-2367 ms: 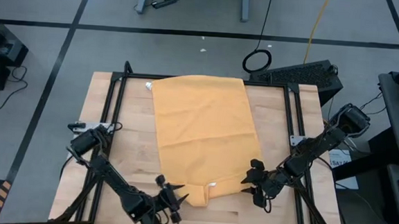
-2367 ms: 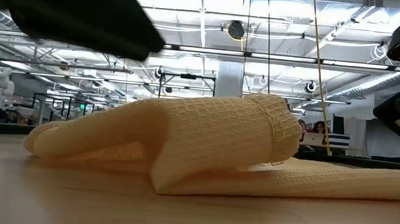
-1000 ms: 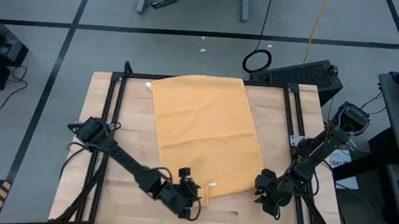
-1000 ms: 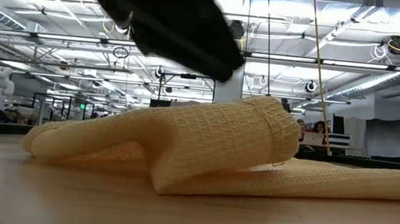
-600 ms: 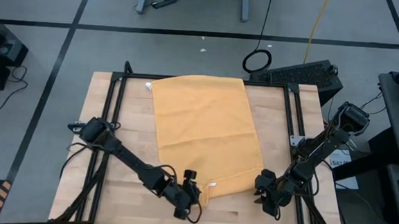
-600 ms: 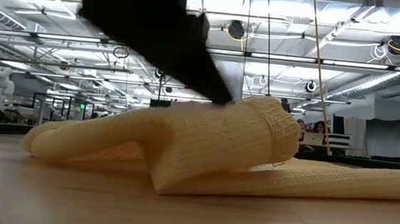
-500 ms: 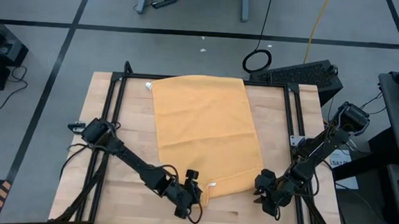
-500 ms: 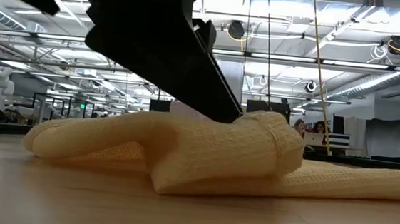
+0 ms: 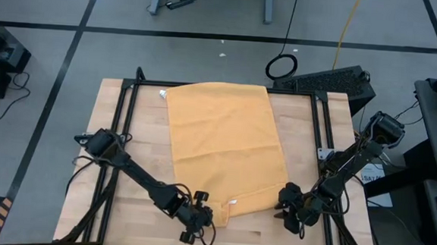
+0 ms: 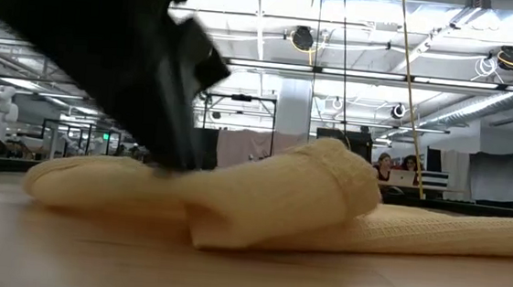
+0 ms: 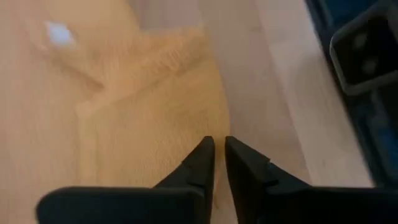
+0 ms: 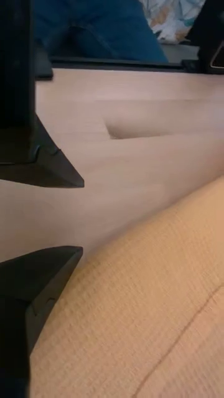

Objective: Roll towel
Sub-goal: Fold the yellow towel

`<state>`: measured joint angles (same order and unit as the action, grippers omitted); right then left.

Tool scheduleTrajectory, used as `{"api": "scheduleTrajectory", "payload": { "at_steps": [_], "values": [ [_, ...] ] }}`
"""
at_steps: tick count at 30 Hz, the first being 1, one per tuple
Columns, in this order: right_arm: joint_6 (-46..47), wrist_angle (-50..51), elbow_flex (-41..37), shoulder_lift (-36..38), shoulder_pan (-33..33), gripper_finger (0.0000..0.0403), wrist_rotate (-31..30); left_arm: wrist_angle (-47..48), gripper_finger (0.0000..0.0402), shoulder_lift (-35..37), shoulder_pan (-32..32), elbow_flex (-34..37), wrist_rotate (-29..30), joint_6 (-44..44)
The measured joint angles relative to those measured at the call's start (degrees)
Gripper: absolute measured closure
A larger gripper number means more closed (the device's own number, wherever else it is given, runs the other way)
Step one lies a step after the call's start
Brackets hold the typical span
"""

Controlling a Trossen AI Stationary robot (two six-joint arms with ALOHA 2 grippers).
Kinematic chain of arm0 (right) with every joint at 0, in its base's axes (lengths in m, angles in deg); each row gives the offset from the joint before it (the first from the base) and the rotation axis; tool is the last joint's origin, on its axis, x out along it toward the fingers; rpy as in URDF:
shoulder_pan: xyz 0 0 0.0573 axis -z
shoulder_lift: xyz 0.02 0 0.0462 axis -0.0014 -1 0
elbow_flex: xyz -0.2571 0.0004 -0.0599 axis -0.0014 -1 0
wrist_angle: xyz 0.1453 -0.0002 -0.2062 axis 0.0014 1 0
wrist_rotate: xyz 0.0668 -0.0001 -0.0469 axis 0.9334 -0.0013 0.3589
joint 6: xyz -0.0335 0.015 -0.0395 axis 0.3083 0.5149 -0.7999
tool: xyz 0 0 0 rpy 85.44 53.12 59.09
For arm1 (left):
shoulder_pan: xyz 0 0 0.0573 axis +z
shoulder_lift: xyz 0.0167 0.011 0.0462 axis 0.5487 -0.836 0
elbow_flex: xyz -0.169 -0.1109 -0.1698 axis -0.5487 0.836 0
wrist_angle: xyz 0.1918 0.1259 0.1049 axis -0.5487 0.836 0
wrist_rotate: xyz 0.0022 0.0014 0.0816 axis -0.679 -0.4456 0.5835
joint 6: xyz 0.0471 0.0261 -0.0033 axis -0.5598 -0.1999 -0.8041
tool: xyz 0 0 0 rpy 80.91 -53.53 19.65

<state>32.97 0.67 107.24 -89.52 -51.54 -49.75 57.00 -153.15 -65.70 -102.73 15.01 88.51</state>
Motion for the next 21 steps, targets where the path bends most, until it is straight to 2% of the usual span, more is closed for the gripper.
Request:
{"api": "scheduleTrajectory", "payload": {
  "at_steps": [6,8,11,13,17,21],
  "values": [
    [-1.2,-0.2,0.0,0.0,0.0,0.025,-4.5,-1.2,0.0368,1.6,1.6,-0.1,17.2,-4.0],
    [-1.4,-0.2,0.0,0.0,0.0,0.025,-5.6,-1.8,0.0365,1.0,3.0,-0.1,15.5,-4.1],
    [-1.4,-0.2,0.0,0.0,0.0,0.025,-5.6,-1.6,0.0345,-1.5,5.0,-0.1,6.1,-1.7],
    [-1.4,-0.2,0.0,0.0,0.0,0.025,-5.4,-1.8,0.0324,-3.1,5.2,0.1,3.5,-0.6],
    [-1.8,0.3,0.0,0.0,-0.1,0.025,-5.3,-2.6,0.0283,-3.6,3.6,0.0,5.3,0.3],
    [-2.8,0.5,0.0,0.0,-0.1,0.025,-5.5,-3.0,0.0258,-3.6,1.7,0.0,7.5,1.9]
  ]
}}
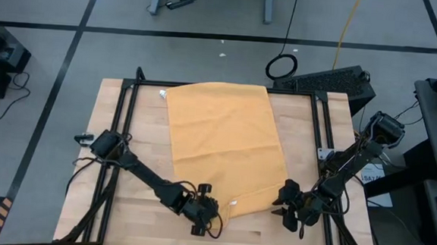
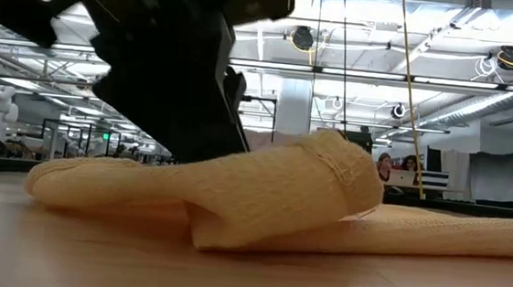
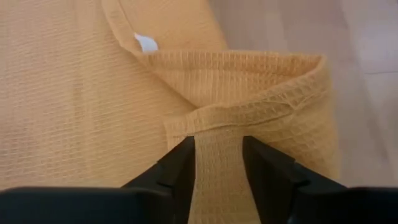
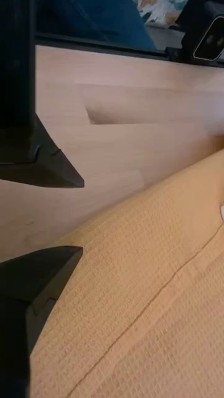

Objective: Roll towel
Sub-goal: Fold the yellow towel

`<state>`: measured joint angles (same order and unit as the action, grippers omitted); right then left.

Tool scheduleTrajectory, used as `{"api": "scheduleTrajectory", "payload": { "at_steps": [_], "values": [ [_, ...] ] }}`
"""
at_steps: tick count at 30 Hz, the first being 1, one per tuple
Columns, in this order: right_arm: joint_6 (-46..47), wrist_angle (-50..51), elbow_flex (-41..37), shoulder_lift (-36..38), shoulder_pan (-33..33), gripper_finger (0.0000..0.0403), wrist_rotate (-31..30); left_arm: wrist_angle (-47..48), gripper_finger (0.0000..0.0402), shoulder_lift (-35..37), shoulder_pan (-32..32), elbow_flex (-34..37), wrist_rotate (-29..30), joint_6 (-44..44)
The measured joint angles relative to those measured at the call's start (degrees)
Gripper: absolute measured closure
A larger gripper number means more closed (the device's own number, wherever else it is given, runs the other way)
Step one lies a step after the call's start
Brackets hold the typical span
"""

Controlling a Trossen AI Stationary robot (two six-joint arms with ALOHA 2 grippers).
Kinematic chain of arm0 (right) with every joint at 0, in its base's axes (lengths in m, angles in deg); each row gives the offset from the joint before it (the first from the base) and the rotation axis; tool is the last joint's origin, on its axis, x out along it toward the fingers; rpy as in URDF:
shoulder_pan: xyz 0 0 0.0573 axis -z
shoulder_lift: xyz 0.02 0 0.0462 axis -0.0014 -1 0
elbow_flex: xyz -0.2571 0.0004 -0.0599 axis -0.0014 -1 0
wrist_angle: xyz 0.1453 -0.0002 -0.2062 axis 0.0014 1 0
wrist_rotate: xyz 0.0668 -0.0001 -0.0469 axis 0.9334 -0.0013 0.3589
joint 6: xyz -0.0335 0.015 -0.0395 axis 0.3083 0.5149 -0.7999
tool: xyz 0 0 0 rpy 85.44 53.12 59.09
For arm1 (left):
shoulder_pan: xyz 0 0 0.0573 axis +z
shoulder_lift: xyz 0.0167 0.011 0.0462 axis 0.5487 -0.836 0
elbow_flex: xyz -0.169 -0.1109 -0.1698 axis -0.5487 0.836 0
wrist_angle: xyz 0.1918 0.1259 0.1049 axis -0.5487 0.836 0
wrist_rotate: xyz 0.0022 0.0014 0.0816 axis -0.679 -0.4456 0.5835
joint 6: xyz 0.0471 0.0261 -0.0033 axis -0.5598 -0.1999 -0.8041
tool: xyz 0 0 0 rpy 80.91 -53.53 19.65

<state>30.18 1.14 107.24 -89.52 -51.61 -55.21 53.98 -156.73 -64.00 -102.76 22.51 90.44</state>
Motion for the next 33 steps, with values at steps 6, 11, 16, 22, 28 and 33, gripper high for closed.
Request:
{"api": "scheduleTrajectory", "payload": {
  "at_steps": [6,11,16,22,28,33],
  "values": [
    [0.0,0.0,0.0,0.0,0.1,0.025,-0.2,0.5,0.0251,0.0,-3.2,0.0,-0.5,2.5],
    [-0.2,0.0,0.0,0.0,0.1,0.025,-1.8,0.8,0.025,0.0,-5.5,0.0,1.2,3.1],
    [-0.5,0.0,0.0,0.0,0.1,0.025,-2.8,2.2,0.025,0.6,-7.3,0.0,2.8,3.1],
    [-0.6,0.0,0.0,0.0,0.1,0.025,-2.7,3.4,0.025,2.3,-6.4,0.0,12.4,2.6],
    [-0.7,0.0,0.0,0.0,0.1,0.025,-2.8,2.2,0.025,2.3,0.0,0.0,1.6,-4.8],
    [-0.7,0.0,0.0,0.0,0.1,0.025,-2.8,0.8,0.025,2.3,5.7,0.0,-16.9,-9.2]
  ]
}}
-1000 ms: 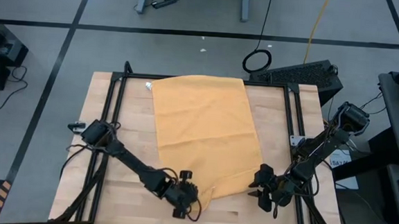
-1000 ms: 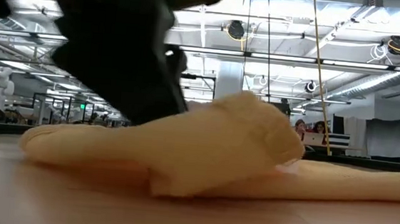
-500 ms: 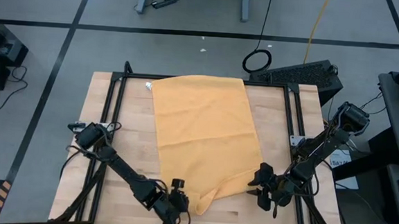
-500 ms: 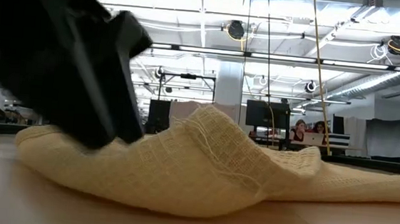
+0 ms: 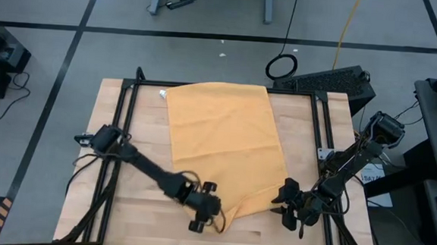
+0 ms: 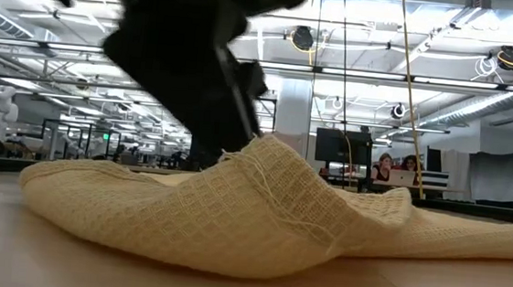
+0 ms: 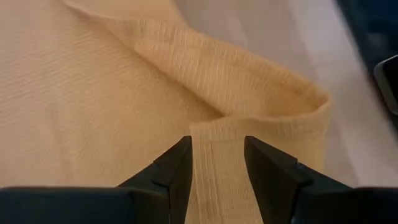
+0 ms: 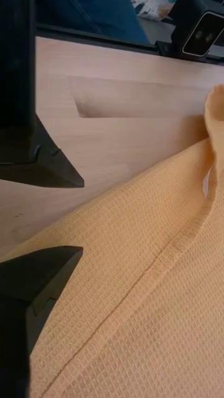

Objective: Roll towel
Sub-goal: Fold the yellow towel

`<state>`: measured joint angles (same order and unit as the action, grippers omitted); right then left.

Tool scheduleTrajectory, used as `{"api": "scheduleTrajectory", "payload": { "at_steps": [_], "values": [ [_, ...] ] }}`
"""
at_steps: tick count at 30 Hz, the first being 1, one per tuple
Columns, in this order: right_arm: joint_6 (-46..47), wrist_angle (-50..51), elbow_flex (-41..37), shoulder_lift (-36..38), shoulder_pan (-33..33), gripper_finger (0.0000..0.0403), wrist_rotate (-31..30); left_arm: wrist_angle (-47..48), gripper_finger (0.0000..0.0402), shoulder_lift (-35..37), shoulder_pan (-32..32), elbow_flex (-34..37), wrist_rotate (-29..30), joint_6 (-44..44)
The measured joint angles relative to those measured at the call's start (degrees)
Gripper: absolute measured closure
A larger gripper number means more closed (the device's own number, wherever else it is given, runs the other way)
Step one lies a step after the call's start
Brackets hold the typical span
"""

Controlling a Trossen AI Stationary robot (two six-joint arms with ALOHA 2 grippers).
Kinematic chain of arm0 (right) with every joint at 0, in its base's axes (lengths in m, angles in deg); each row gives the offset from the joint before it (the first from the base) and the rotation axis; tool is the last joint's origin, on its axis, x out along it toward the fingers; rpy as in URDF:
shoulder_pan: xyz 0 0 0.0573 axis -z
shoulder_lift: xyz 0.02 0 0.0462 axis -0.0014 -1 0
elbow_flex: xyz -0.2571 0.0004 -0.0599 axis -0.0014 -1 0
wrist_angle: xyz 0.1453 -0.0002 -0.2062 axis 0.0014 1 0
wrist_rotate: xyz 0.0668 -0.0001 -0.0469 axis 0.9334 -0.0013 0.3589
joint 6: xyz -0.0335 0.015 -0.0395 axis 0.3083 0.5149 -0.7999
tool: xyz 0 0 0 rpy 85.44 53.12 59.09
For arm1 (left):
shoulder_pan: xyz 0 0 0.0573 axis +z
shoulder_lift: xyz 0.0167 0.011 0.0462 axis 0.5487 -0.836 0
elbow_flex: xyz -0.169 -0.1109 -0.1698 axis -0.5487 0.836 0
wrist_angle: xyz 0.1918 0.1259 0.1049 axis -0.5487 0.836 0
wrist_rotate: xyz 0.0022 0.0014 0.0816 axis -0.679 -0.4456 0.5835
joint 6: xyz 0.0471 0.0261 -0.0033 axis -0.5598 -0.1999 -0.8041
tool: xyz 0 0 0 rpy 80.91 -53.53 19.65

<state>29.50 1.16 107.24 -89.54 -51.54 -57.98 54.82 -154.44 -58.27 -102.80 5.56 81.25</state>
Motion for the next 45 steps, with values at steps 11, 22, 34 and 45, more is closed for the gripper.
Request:
{"api": "scheduleTrajectory", "payload": {
  "at_steps": [11,22,34,45],
  "values": [
    [-1.3,0.0,0.0,0.0,0.0,0.025,0.0,-0.2,0.0204,0.0,1.8,0.0,-3.4,-7.4],
    [-2.4,0.0,0.0,0.0,0.0,0.025,-0.7,0.3,0.0166,-0.3,1.2,0.0,-0.4,-7.7],
    [-2.0,-0.5,0.0,0.0,0.0,0.025,-1.7,-0.1,0.0227,-3.5,0.5,0.0,-1.4,-6.3],
    [-2.3,-0.4,0.0,0.0,0.0,0.025,-1.9,0.7,0.0392,-2.7,-1.4,0.0,-0.3,-7.0]
  ]
}}
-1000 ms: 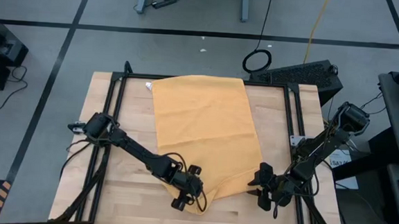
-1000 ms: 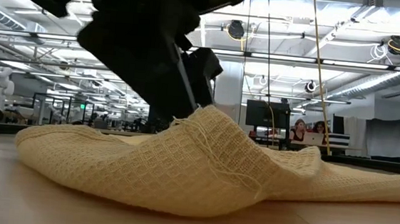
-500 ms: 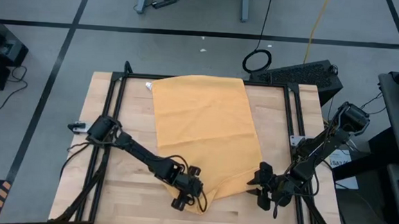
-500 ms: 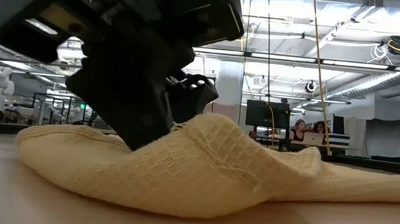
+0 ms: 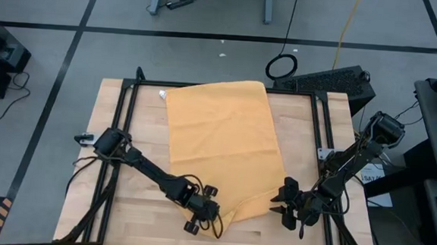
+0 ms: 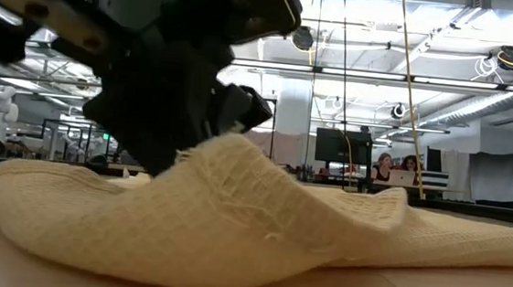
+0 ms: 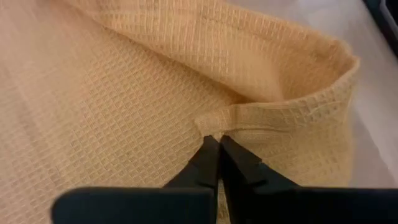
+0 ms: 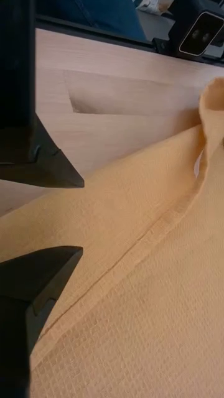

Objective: Roll towel
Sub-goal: Fold the yellow towel

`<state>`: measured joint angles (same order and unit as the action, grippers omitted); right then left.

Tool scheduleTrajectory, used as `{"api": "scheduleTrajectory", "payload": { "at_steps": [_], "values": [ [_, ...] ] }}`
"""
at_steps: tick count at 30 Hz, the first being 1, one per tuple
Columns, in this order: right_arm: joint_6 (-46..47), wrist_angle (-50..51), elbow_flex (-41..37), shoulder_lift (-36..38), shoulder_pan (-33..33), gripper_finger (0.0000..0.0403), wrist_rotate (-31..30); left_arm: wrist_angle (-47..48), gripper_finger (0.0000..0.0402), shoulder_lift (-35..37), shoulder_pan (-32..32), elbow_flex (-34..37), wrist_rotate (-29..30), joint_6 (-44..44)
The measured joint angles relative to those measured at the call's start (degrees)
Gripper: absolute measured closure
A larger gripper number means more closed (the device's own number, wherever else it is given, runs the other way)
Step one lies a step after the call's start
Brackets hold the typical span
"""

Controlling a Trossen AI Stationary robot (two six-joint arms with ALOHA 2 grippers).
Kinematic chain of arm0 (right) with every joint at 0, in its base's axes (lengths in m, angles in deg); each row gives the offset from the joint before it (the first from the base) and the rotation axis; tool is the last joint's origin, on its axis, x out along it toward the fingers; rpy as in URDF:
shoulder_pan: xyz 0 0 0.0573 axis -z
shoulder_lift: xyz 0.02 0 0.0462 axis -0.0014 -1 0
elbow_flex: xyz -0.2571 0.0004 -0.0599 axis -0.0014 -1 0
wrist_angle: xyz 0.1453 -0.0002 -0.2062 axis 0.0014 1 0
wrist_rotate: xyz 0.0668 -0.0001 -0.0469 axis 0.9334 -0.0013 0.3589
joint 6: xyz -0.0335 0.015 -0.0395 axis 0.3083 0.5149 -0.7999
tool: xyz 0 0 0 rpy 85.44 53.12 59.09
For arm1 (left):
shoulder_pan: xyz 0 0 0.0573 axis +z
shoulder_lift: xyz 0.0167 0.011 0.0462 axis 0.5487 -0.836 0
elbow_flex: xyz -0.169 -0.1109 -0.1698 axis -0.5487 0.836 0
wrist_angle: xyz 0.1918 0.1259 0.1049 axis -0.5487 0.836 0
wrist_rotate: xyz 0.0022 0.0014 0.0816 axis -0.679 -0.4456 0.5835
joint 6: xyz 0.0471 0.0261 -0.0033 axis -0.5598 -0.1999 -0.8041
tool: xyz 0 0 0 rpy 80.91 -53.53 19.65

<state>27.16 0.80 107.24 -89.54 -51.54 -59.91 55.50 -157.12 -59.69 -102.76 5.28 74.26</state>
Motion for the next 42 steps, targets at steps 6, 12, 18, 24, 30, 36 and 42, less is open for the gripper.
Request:
{"api": "scheduleTrajectory", "payload": {
  "at_steps": [6,12,18,24,30,36,42],
  "values": [
    [0.0,-0.1,0.0,0.0,0.0,0.025,-1.8,1.7,0.0394,3.0,-1.6,0.0,5.6,1.2],
    [0.0,-0.7,0.0,0.0,0.0,0.025,-4.6,3.7,0.0397,5.6,-3.8,0.0,11.1,2.2],
    [-1.9,-4.1,0.0,0.0,0.0,0.025,-6.5,5.0,0.0397,7.0,-6.7,0.0,16.5,4.2],
    [-9.0,-14.0,0.0,0.0,0.0,0.025,-15.1,4.5,0.0388,5.8,-7.4,0.0,18.8,10.7],
    [-12.0,-17.5,0.0,-0.1,0.1,0.025,-17.6,4.6,0.0347,4.4,-8.6,0.0,18.6,13.4],
    [-10.7,-17.3,0.0,-0.2,0.0,0.025,-15.8,3.2,0.0355,4.0,-11.9,0.0,20.5,13.3],
    [-10.6,-17.2,0.0,-0.2,0.0,0.025,-14.8,3.4,0.0392,4.0,-14.8,0.0,24.3,13.4]
  ]
}}
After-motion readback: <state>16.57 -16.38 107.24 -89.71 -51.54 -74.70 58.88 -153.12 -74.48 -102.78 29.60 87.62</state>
